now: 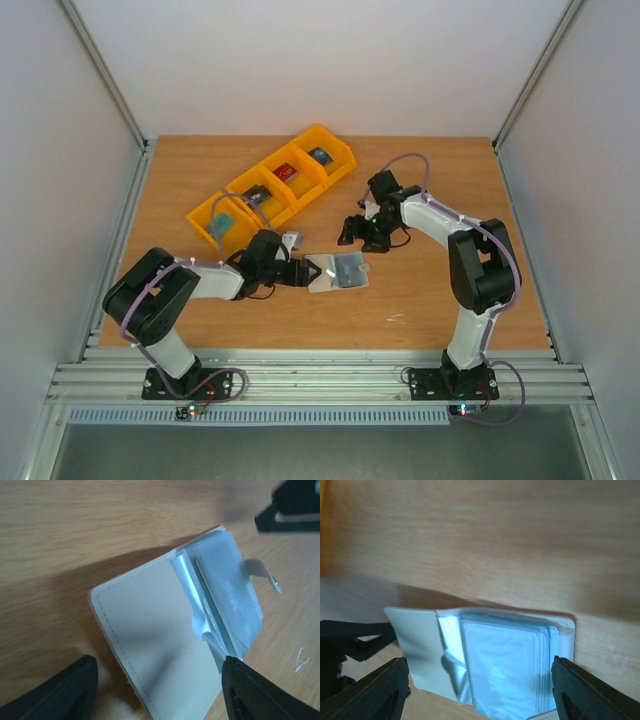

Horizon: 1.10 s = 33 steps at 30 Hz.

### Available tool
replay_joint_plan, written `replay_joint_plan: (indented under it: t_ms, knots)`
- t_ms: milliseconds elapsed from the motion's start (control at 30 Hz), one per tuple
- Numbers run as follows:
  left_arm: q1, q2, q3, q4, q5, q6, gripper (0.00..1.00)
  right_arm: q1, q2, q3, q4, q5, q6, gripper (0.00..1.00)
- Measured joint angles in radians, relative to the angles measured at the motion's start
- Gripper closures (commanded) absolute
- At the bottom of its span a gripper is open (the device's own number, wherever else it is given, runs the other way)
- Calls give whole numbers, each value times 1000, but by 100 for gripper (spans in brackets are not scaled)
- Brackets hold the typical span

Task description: Take the credit cards out of the card holder

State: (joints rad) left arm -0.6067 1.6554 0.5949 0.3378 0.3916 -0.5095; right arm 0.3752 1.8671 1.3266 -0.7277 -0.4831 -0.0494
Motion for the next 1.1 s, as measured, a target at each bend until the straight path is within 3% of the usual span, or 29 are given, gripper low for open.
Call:
replay_joint_plan:
  t_ms: [300,467,567,633,867,1100]
  knots:
    - [-58,25,1,35,-19,-35,46,0,26,-121,50,-82,-13,43]
    - [-72,37,9,41,-50,-47,67,2,27,-138,108,-156,0,49]
    - [-79,40,11,49,-59,-43,90,19,27,-140,148,-217,7,50]
    - [-85,40,13,56,-65,-40,98,26,27,-140,172,-259,12,50]
    - [-94,2,13,71,-71,-3,100,32,-8,-136,163,-341,3,45]
    - [-95,-193,-59,136,-68,147,100,8,-227,28,-23,-378,-119,38]
